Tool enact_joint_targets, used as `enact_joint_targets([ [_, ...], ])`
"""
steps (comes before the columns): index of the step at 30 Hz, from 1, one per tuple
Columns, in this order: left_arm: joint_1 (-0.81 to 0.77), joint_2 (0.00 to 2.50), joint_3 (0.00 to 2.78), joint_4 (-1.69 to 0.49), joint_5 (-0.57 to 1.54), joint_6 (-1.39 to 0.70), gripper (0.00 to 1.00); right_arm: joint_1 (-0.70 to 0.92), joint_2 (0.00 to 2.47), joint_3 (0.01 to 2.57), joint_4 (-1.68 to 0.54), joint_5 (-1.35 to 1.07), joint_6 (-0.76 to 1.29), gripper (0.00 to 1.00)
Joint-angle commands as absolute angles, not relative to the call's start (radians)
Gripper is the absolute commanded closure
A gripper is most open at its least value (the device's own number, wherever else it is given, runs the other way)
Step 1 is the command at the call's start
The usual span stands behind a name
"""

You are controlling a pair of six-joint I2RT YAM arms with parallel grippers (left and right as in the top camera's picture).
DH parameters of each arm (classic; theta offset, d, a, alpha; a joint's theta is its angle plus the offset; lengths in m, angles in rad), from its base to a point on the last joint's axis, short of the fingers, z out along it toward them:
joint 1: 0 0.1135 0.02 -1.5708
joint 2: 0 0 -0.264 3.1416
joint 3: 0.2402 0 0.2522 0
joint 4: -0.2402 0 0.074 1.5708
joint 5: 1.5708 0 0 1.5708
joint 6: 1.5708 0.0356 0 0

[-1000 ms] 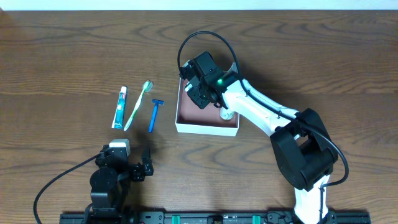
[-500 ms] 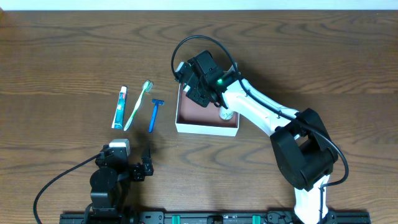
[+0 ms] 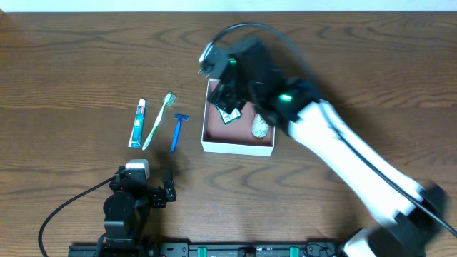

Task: Pack container
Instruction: 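Place the soap package into the box with the right gripper, then lift the right arm away to the upper right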

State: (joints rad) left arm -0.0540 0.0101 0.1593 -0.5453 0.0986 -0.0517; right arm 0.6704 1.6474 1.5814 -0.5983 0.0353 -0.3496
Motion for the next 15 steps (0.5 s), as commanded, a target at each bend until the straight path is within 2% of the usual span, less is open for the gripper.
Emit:
enact_joint_targets([
  [1,-0.049,0.004,0.147,-0.545,0.105,-0.053,0.02,0.604,1.515,1.605,-0.667,0.116,-0.120,0.01],
  [8,-0.049,0.004,0.147,-0.545,0.105,-0.053,0.02,0.297,1.357,1.604,-1.008,0.114,0.301,0.01],
  [15,-0.049,0.004,0.147,-0.539,0.104,-0.052,0.02,0.012,1.348,1.604,-1.184,0.014,0.450,0.01],
])
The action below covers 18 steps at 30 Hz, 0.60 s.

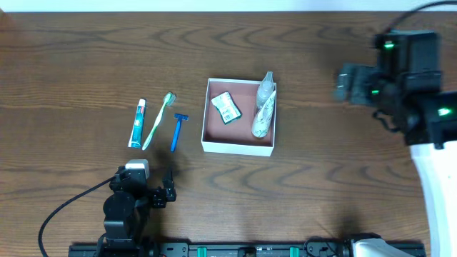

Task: Pack container
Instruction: 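Lift the right arm away to the upper right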

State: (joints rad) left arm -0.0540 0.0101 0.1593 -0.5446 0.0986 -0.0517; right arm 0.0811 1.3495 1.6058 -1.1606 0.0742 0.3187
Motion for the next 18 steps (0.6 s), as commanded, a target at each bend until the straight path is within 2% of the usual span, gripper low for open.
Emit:
enact_joint_targets([
  [1,-0.049,0.004,0.147,-0.522,0.102,-0.053,0.02,-0.006,1.348,1.604,-1.196,0.007,0.458,0.01],
  [11,-0.049,0.005,0.187,-0.358,0.123,-0.088,0.02,-0.034,1.348,1.604,-1.224,0.003,0.463,0.01],
  [18,-0.049,0.192,0.411,-0.377,-0.034,-0.084,0.02,-0.034,1.348,1.604,-1.224,0.003,0.463,0.01],
])
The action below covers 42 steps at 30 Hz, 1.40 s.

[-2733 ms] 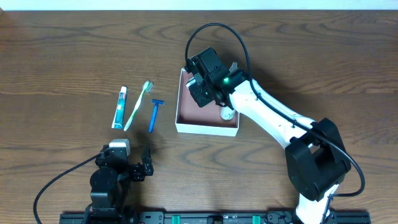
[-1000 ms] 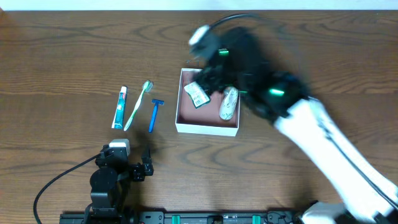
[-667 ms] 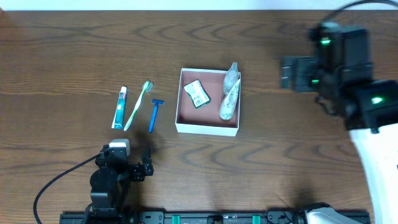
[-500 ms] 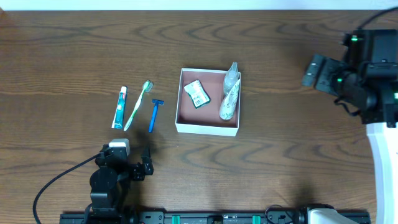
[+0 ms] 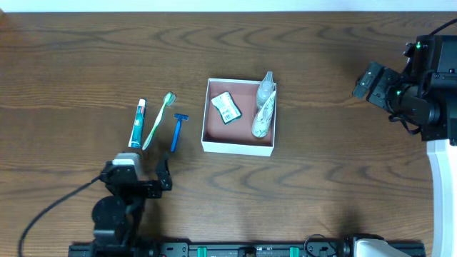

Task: Pack container
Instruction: 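Lift the right arm away to the upper right, then reach the left gripper to the Colgate toothpaste and grasp it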

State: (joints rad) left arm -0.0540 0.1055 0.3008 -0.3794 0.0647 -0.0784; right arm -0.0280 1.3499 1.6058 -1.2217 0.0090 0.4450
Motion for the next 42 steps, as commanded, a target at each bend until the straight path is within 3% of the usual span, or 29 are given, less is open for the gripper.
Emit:
enact_joint_targets([
  [1,-0.049,0.254,0.455,-0.384,-0.074,-0.073,0.02,-0.034,1.348,1.604,-1.224,0.003,0.463,0.01],
  [16,0.105,1.341,1.022,-0.453,-0.052,0.051,0.02,-0.034,1.348,1.604,-1.224,0.003,0.463,0.01],
  [42,0.117,1.705,1.037,-0.402,0.019,0.046,0.02,-0.034,1.348,1.604,-1.224,0.003,0.463,0.01],
])
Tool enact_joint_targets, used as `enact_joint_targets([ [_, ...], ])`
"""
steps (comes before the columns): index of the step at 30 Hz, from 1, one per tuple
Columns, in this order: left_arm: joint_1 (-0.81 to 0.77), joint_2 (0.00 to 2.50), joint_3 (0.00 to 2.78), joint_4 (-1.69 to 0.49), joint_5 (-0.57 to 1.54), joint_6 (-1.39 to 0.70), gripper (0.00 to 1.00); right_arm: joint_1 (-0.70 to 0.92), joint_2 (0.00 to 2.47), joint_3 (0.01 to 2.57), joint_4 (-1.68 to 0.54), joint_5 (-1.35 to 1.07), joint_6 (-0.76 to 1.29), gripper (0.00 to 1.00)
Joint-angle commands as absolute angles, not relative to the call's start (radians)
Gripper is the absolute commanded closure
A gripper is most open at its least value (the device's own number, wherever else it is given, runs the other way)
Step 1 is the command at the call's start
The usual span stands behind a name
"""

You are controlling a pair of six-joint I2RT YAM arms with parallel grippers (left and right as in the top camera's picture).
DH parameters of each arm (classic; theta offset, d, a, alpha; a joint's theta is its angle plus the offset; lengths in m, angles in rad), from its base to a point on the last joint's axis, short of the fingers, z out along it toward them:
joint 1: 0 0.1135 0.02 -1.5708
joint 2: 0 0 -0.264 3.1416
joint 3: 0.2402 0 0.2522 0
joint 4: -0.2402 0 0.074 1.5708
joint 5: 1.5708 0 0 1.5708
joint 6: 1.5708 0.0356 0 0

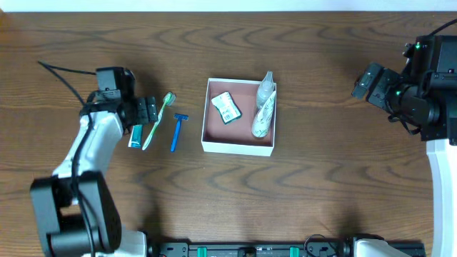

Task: Pack container
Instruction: 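Reach the left gripper to the Colgate toothpaste and grasp it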

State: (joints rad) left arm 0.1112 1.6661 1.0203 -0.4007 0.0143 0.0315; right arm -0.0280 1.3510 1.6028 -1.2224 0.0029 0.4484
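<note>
An open white box (207, 114) with a reddish floor stands mid-table. In it lie a green packet (226, 107), a clear bottle (265, 87) and a white tube (261, 120). To its left, on the table, lie a toothpaste tube (134, 135), a green toothbrush (158, 120) and a blue razor (176, 133). My left gripper (148, 111) is open over the top end of the toothpaste, right beside the toothbrush head. My right gripper (364, 81) hangs open and empty far to the right of the box.
The dark wooden table (314, 178) carries nothing else. A black rail (243, 250) runs along the front edge. The left arm's cable (61, 70) trails off to the upper left.
My left arm has moved from its rest near the front edge up to the toothpaste, with the gripper open over the tube's top. The right arm has not moved.
My right gripper was down in the box at the green packet. Then it was off to the right, empty, with the packet lying in the box. The left arm stayed at the front edge, shifted a little, and now stands over the toothpaste.
</note>
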Motion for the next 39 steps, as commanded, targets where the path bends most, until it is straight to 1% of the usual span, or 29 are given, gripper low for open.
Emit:
enact_joint_targets([
  [1,0.117,1.720,1.037,-0.399,0.019,0.049,0.02,-0.034,1.348,1.604,-1.224,0.003,0.463,0.01],
  [8,0.117,1.785,1.037,-0.358,0.015,0.053,0.00,-0.034,1.348,1.604,-1.224,0.003,0.463,0.01],
  [16,0.118,1.812,1.037,-0.323,0.011,0.052,0.16,-0.034,1.348,1.604,-1.224,0.003,0.463,0.01],
  [19,0.120,1.813,1.037,-0.310,0.010,0.052,0.17,-0.034,1.348,1.604,-1.224,0.003,0.463,0.01],
  [21,0.121,1.813,1.036,-0.303,0.011,0.052,0.21,-0.034,1.348,1.604,-1.224,0.003,0.463,0.01],
  [24,0.122,1.827,1.036,-0.299,0.010,0.052,0.21,-0.034,1.348,1.604,-1.224,0.003,0.463,0.01],
  [28,0.122,1.862,1.036,-0.300,0.011,0.052,0.26,-0.034,1.348,1.604,-1.224,0.003,0.463,0.01],
  [33,0.122,1.882,1.036,-0.301,0.011,0.052,0.38,-0.034,1.348,1.604,-1.224,0.003,0.463,0.01],
  [36,0.122,1.882,1.036,-0.305,0.011,0.052,0.51,-0.034,1.348,1.604,-1.224,0.003,0.463,0.01],
  [37,0.122,1.882,1.036,-0.309,0.011,0.052,0.58,-0.034,1.348,1.604,-1.224,0.003,0.463,0.01],
  [39,0.122,1.882,1.036,-0.315,0.012,0.052,0.67,-0.034,1.348,1.604,-1.224,0.003,0.463,0.01],
])
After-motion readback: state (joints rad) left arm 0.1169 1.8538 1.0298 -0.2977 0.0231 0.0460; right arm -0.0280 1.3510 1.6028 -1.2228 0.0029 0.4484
